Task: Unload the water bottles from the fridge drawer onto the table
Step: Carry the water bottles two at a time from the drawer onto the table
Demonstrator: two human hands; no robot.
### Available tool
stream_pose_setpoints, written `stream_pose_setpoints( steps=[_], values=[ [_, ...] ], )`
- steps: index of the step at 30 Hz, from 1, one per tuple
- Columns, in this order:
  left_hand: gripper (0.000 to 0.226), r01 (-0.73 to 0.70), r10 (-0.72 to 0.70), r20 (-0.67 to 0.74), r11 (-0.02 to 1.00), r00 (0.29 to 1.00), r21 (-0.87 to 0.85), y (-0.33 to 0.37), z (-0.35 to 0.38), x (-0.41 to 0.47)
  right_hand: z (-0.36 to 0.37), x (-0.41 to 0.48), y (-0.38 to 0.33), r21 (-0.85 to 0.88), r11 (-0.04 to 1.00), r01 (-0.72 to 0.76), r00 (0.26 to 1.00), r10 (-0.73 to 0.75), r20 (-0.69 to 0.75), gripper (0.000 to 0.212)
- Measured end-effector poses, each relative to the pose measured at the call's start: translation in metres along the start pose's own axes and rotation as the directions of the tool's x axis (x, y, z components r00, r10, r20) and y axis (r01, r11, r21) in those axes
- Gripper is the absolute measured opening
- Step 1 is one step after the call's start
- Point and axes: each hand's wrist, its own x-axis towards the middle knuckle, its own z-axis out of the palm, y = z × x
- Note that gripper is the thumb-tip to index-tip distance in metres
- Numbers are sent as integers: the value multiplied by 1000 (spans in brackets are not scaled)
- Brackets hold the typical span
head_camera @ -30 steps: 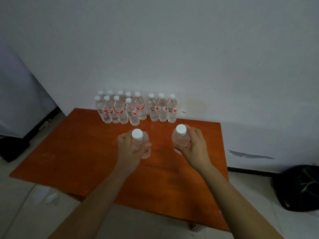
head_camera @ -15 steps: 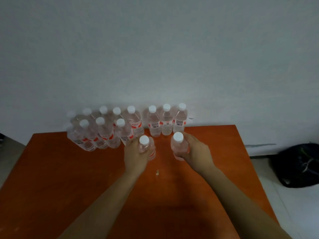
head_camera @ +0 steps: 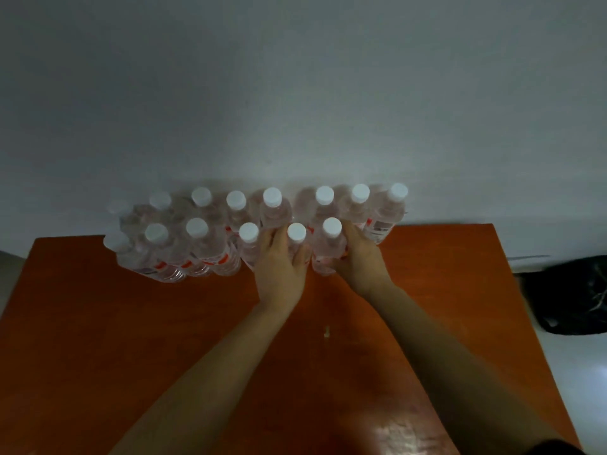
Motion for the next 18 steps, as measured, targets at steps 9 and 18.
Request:
stream_pose_setpoints(
  steps=[9,18],
  values=[
    [51,40,-40,5,996,999,75,-2,5,3,17,-5,7,26,1000,-10,1000,11,-16,87],
    [66,-97,85,100,988,991,119,1,-24,-27,-17,-43,14,41,992,121,992,-120,-39,78]
  ],
)
